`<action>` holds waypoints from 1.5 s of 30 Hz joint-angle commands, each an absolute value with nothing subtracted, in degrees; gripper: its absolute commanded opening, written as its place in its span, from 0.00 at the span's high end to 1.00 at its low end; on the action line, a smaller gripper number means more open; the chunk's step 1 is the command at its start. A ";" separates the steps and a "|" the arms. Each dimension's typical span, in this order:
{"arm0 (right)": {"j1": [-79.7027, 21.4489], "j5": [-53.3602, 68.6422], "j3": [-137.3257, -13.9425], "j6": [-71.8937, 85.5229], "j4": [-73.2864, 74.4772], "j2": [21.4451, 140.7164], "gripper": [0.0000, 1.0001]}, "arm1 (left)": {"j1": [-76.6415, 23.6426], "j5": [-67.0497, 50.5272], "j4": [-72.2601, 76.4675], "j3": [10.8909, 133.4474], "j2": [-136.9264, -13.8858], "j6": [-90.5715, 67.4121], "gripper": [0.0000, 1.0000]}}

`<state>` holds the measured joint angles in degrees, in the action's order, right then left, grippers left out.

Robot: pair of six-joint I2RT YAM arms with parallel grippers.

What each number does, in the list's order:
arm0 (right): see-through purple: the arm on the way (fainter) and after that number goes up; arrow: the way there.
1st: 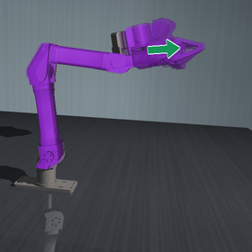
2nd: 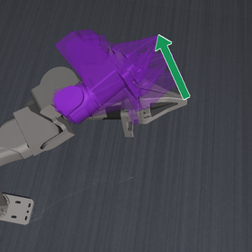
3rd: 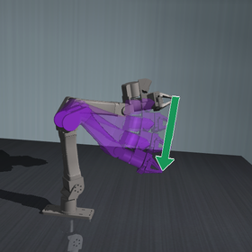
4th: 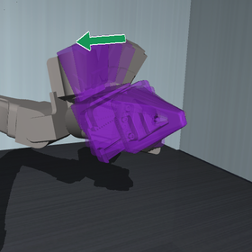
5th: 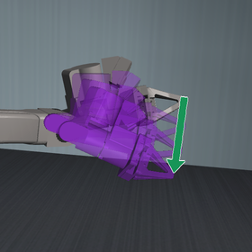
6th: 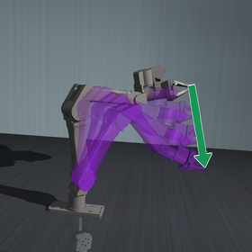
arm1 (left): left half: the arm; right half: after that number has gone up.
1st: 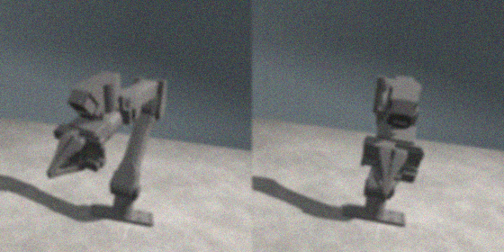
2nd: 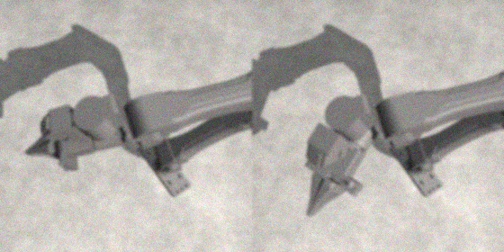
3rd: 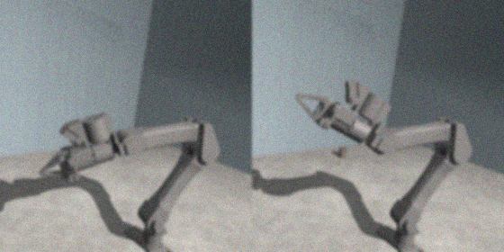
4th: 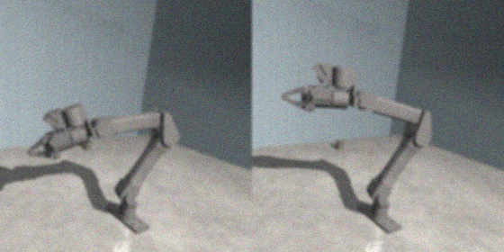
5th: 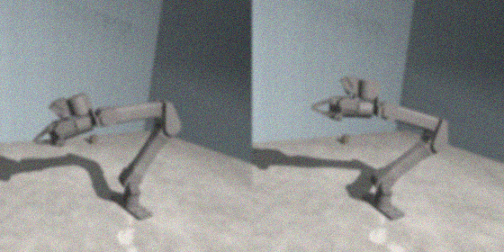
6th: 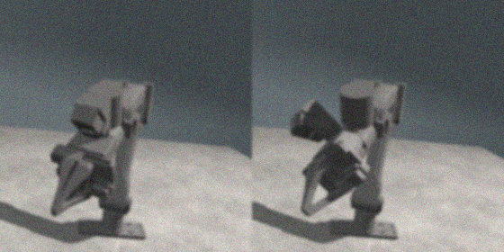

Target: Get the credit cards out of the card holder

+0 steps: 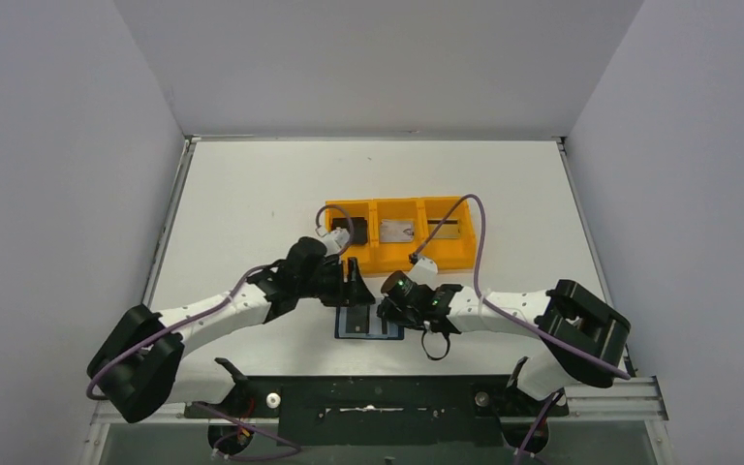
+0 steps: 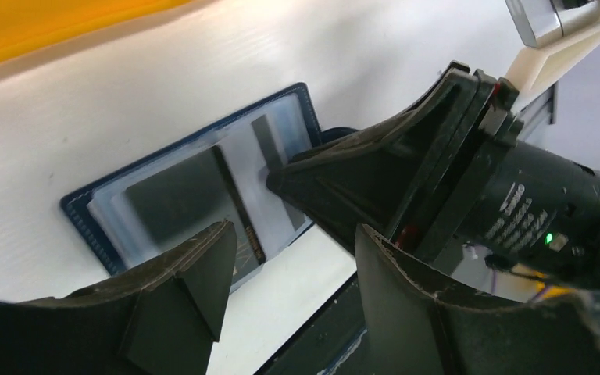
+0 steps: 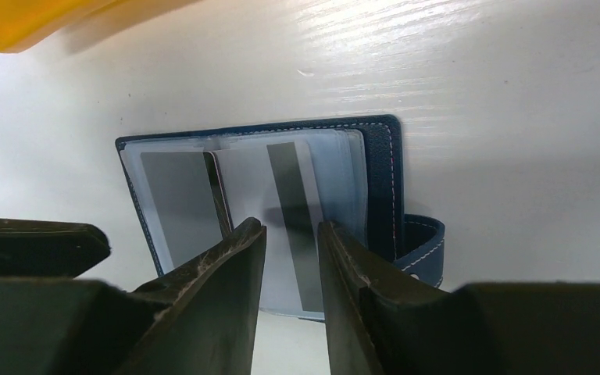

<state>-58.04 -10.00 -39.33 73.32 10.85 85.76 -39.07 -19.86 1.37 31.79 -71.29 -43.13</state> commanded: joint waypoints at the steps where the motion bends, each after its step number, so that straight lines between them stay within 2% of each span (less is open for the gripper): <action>1: -57.84 -10.66 -37.62 74.77 17.68 90.61 0.67 | -44.50 -9.31 -7.23 42.76 -77.26 -37.00 0.45; 5: -58.00 -11.04 -37.22 76.11 17.83 90.85 0.67 | -45.48 -1.24 -14.06 45.62 -81.10 -36.23 0.47; 10: -57.80 -10.37 -35.31 77.57 14.28 90.15 0.67 | -46.45 0.61 -16.04 46.06 -83.60 -36.14 0.47; 17: -57.48 -8.98 -34.10 78.05 11.52 90.73 0.67 | -48.05 1.40 -16.96 46.89 -85.72 -35.46 0.35; 23: -57.50 -9.21 -33.72 78.30 11.54 90.23 0.67 | -49.29 3.01 -17.69 48.96 -87.73 -35.32 0.33; 33: -57.43 -9.64 -33.22 79.12 12.05 90.00 0.67 | -50.78 11.69 -26.45 50.51 -91.64 -35.59 0.47; 45: -57.44 -11.18 -34.54 79.68 15.83 89.85 0.69 | -51.03 18.55 -31.12 49.14 -90.29 -36.61 0.53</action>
